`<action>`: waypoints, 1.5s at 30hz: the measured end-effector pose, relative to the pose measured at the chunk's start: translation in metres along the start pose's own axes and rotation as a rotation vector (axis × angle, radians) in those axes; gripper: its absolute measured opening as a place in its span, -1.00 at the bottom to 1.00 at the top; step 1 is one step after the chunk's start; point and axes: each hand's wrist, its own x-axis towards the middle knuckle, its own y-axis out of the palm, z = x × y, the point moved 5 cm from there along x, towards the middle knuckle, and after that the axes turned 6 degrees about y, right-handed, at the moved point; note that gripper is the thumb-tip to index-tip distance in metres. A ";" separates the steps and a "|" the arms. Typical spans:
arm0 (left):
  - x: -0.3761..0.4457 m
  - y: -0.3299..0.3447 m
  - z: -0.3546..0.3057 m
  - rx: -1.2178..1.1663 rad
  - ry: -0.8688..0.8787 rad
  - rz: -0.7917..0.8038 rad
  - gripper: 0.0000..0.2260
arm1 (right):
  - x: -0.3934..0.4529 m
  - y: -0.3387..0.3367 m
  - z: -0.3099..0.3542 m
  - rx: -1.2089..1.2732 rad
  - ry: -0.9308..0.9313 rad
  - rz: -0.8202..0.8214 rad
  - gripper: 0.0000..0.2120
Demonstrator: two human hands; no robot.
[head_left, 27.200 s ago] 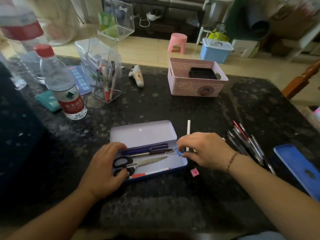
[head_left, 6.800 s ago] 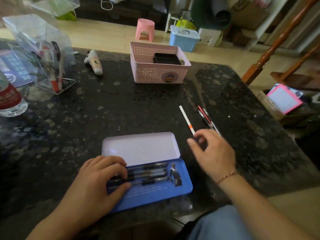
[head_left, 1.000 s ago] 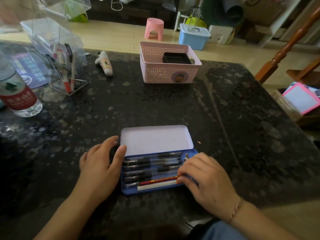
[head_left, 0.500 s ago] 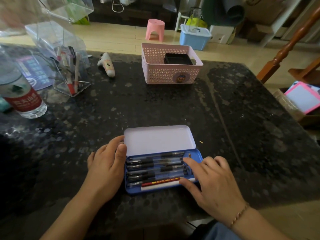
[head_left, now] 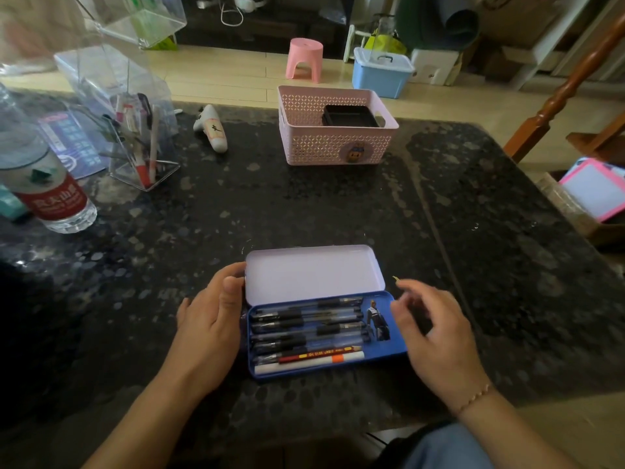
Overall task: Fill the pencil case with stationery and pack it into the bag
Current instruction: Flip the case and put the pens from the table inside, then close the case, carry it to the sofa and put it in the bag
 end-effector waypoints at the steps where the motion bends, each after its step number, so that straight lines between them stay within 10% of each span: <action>1: -0.001 -0.001 -0.001 -0.050 -0.015 0.008 -0.53 | 0.005 0.001 -0.007 0.072 0.113 0.044 -0.57; 5: -0.013 -0.001 0.000 -0.306 -0.062 0.092 -0.26 | 0.018 0.016 -0.013 0.366 0.402 0.303 -0.38; 17: -0.029 -0.024 0.007 -0.393 -0.059 0.248 -0.19 | -0.012 -0.016 -0.013 0.574 0.459 0.316 -0.11; 21: -0.042 -0.028 0.023 -0.293 -0.116 0.353 0.18 | -0.022 -0.015 -0.011 0.452 0.431 0.373 -0.17; 26: -0.051 -0.021 -0.009 0.162 0.078 0.066 -0.60 | -0.018 -0.011 -0.018 0.118 0.426 0.273 -0.61; 31: -0.032 0.003 -0.013 0.785 0.056 0.112 -0.48 | -0.014 0.000 -0.018 -0.253 0.377 0.255 -0.79; 45: -0.034 0.018 -0.014 0.849 -0.115 0.175 -0.61 | -0.026 0.011 -0.010 -0.135 0.420 0.213 -0.68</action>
